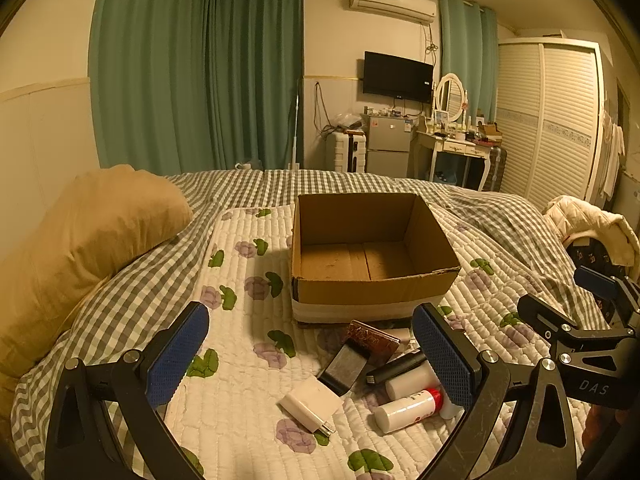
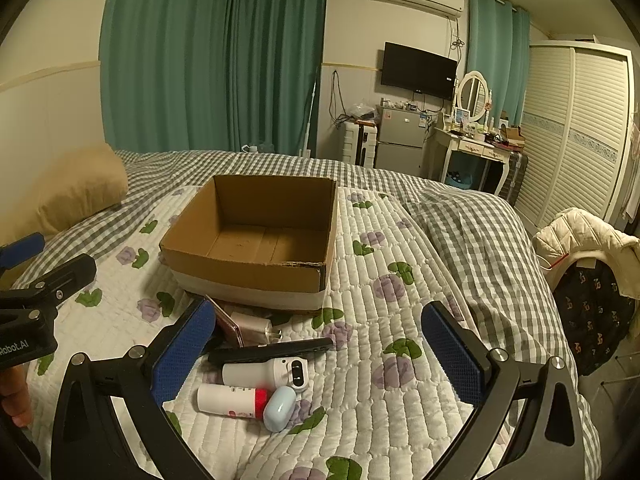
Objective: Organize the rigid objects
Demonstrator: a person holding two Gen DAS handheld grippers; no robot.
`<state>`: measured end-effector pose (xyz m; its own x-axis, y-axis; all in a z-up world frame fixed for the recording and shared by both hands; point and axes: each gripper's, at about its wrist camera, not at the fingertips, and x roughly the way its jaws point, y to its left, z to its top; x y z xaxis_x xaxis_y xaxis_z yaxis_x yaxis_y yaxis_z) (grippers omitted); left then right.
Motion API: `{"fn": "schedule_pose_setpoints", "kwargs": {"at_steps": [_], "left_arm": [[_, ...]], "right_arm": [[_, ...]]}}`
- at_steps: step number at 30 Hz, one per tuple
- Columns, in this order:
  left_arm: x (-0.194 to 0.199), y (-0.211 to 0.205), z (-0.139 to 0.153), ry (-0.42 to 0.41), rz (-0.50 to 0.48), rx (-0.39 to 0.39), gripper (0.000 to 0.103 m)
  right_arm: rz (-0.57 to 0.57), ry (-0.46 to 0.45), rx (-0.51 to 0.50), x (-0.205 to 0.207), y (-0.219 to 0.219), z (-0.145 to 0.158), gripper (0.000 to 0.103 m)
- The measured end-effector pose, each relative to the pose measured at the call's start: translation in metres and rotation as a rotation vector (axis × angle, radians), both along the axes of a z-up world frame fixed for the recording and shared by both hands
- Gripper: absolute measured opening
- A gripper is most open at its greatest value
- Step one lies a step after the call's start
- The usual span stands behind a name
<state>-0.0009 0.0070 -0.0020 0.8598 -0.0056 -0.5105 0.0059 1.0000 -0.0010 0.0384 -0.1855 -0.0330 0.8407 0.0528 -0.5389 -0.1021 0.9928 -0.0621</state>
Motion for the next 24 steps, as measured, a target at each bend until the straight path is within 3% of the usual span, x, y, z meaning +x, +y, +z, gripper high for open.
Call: {"fn": "schedule_pose_setpoints", "kwargs": {"at_steps": [24], "left_arm": [[0.0008, 0.0015, -0.0054, 0.016, 0.004, 0.002, 0.103]], "right_arm": [[0.003, 0.015, -0.002, 0.0016, 0.0015, -0.005, 0.103]]}}
